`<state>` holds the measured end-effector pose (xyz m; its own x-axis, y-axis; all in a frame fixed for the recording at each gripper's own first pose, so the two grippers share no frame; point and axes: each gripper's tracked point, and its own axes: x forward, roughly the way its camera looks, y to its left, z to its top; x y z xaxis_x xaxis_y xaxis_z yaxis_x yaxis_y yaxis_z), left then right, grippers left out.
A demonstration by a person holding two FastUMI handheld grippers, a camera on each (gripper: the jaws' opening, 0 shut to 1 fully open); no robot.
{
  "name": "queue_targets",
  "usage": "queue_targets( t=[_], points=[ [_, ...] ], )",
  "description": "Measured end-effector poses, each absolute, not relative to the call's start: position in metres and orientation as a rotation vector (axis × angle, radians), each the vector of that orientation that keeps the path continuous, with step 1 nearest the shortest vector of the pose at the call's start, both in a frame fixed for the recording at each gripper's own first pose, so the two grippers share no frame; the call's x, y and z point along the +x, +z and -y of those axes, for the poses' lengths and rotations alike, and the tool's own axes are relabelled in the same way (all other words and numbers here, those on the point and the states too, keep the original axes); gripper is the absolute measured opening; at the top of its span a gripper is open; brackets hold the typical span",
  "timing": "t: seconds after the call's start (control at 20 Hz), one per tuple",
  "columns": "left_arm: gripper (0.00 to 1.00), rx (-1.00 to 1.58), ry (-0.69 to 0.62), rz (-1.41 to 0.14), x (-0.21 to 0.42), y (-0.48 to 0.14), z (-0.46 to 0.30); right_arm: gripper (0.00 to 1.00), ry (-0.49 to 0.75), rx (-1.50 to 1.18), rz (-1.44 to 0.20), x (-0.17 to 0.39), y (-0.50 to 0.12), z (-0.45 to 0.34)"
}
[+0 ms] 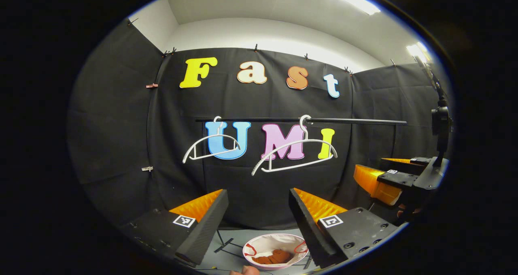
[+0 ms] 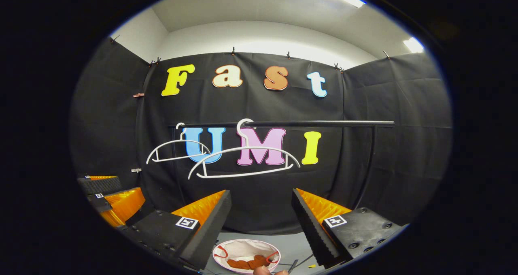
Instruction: Grasp the clothes on the hanger with both hands and then place them into the laundry hamper below.
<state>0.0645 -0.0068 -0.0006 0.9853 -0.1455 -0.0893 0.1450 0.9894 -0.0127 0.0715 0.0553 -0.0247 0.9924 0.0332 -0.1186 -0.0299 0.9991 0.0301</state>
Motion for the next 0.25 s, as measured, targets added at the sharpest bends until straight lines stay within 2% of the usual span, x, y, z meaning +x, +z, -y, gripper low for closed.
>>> queue_targets(
  t=[0.25],
  points=[
    [0.95, -0.006, -0.146, -0.093, 0.0664, -0.0005, 0.0069, 0.97, 0.032, 0.027, -0.120, 0.0731, -0.0247, -0.0546]
  ],
)
